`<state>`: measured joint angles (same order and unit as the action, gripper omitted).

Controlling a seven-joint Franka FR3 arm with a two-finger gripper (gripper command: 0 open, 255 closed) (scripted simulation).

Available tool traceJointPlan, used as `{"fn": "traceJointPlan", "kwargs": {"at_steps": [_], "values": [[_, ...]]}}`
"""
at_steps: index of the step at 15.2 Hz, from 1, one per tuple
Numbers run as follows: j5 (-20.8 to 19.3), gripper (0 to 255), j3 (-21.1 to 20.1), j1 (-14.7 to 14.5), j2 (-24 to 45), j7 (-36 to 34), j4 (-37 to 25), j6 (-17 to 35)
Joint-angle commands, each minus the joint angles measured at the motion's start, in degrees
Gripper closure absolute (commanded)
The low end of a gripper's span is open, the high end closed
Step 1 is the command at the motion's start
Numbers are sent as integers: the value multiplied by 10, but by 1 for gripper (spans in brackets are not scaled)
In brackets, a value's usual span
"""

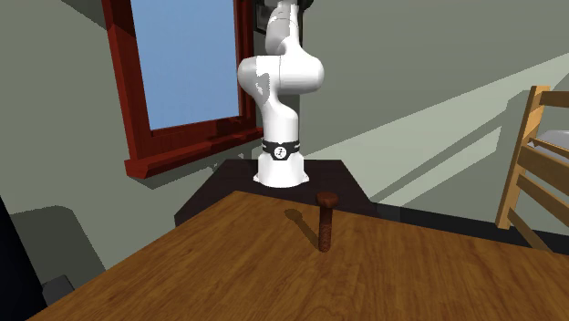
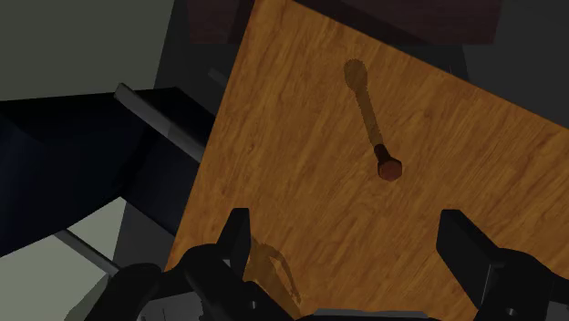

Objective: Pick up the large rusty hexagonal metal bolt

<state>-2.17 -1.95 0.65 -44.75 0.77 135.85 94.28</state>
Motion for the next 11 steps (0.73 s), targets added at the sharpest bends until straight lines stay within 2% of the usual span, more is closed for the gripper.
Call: {"fn": "traceJointPlan", "kwargs": {"at_steps": [1,11], "values": [[0,0,0,0,0,0,0,0],[18,0,-34,-19,113,-29,90,178]]}}
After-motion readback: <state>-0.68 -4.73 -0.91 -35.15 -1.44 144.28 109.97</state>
